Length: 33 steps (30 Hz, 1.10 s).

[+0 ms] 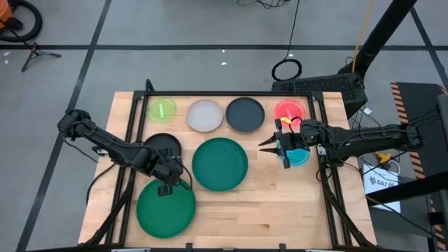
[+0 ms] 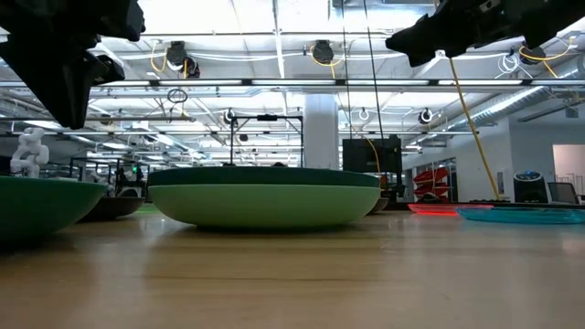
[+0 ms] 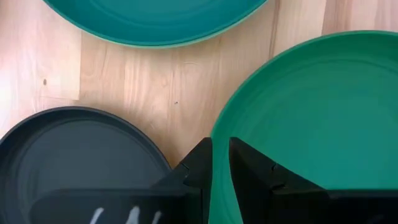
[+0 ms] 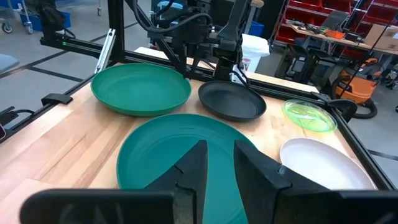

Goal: Stack plastic plates
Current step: Stack the dark green plate on top of the other dark green plate

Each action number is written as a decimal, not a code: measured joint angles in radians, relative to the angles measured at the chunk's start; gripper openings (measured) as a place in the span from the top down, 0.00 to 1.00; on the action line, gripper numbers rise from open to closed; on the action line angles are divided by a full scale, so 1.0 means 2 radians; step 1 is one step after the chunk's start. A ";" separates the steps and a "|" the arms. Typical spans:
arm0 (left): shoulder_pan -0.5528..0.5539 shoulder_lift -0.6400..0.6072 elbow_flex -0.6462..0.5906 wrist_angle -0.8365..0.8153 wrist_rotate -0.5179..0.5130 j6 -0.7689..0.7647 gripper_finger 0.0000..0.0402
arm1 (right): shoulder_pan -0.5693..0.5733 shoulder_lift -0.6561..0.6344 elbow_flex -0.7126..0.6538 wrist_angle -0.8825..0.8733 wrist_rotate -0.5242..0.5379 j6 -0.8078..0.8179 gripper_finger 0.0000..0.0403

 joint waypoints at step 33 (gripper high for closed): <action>0.000 0.066 -0.006 0.014 0.007 0.069 0.39 | 0.000 0.000 0.000 -0.007 0.000 -0.005 0.82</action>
